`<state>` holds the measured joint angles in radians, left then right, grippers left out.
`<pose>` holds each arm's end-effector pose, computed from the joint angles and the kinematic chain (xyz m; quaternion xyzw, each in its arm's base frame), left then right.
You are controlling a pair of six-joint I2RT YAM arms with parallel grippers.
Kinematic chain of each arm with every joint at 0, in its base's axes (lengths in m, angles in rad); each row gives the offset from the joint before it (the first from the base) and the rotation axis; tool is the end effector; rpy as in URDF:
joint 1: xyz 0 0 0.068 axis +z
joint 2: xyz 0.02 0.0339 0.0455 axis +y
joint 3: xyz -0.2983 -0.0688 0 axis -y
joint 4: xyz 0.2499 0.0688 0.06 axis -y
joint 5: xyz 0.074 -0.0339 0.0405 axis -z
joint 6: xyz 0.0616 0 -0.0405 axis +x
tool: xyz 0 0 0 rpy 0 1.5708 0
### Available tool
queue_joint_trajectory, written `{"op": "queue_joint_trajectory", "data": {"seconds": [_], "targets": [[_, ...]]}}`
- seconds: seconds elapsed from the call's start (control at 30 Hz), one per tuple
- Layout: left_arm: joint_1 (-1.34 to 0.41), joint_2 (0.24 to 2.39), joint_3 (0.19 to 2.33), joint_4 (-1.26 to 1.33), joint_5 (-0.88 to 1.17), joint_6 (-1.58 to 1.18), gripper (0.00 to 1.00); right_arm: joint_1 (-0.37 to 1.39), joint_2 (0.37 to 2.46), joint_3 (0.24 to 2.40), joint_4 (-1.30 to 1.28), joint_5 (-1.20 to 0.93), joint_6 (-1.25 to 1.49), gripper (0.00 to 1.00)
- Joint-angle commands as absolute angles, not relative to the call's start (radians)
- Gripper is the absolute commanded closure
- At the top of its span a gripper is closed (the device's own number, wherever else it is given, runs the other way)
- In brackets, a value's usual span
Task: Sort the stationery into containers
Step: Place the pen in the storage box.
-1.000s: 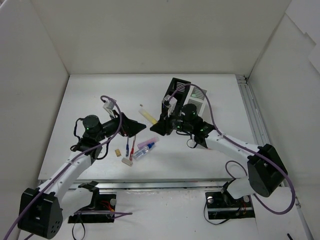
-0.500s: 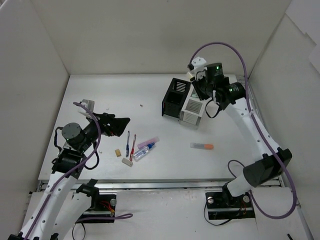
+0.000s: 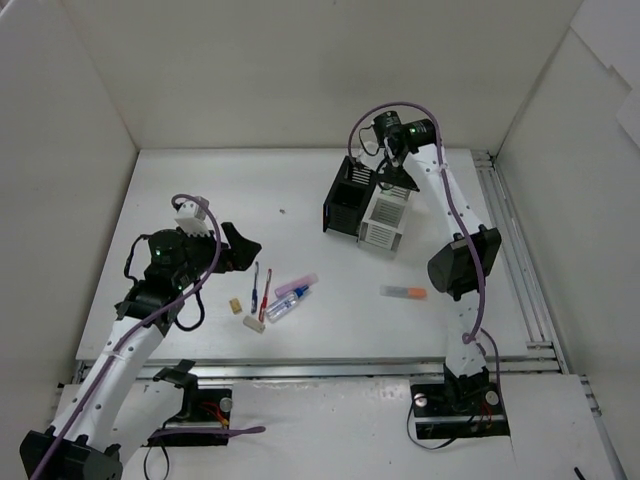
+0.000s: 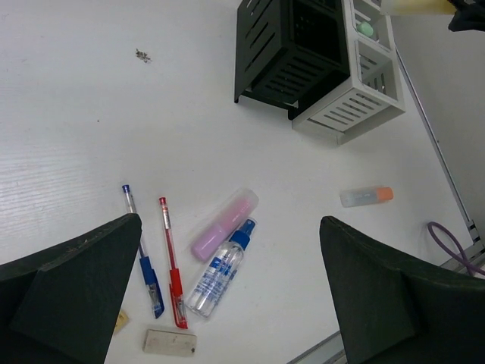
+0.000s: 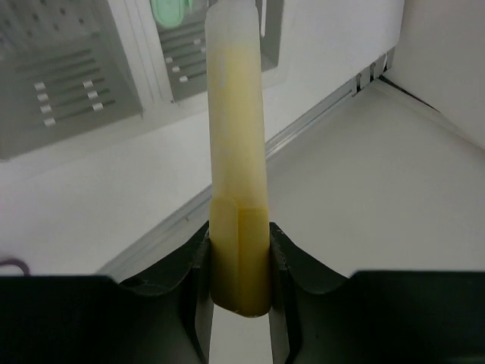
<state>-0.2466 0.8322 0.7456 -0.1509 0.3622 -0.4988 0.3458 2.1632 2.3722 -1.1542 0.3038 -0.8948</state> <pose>0.1898 -0.0703 0.3413 0.0133 0.7809 -0.3533 0.5149 0.4732 0.1509 0.3639 -0.5088 0.7924 -0.2210 0.2538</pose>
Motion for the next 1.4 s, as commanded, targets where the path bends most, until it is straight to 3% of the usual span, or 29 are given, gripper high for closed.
{"op": "queue_joint_trajectory", "data": {"seconds": [0.0, 0.13, 0.47, 0.57, 0.67, 1.03, 1.13, 1.17, 1.2, 1.23, 1.37], "targets": [[-0.239, 0.836, 0.769, -0.118, 0.351, -0.465, 0.0, 0.339, 2.128, 2.388, -1.25, 0.449, -1.035, 1.0], [-0.239, 0.839, 0.747, -0.11, 0.35, -0.462, 0.0, 0.338, 2.143, 2.303, -1.201, 0.54, -1.066, 1.0], [-0.239, 0.858, 0.744, -0.136, 0.33, -0.451, 0.0, 0.35, 2.29, 2.347, -1.105, 0.589, -1.086, 0.98], [-0.239, 0.853, 0.741, -0.143, 0.327, -0.449, 0.0, 0.362, 2.302, 2.356, -1.074, 0.597, -1.089, 0.82], [-0.239, 0.839, 0.732, -0.146, 0.328, -0.456, 0.0, 0.373, 2.287, 2.361, -1.051, 0.611, -1.086, 0.57], [-0.239, 0.782, 0.703, -0.123, 0.379, -0.453, 0.0, 0.408, 2.063, 2.267, -1.04, 0.548, -0.968, 0.42], [-0.239, 0.755, 0.687, -0.112, 0.4, -0.456, 0.0, 0.411, 1.898, 2.195, -1.029, 0.437, -0.858, 0.35], [-0.239, 0.75, 0.684, -0.107, 0.403, -0.459, 0.0, 0.411, 1.846, 2.159, -1.016, 0.414, -0.756, 0.25], [-0.239, 0.743, 0.677, -0.098, 0.413, -0.463, 0.0, 0.41, 1.797, 2.114, -0.953, 0.353, -0.7, 0.19], [-0.239, 0.732, 0.669, -0.081, 0.416, -0.466, 0.0, 0.408, 1.739, 1.986, -0.91, 0.322, -0.642, 0.03], [-0.239, 0.727, 0.654, -0.06, 0.442, -0.474, 0.0, 0.408, 1.34, 1.59, -0.549, 0.18, -0.302, 0.02]]}}
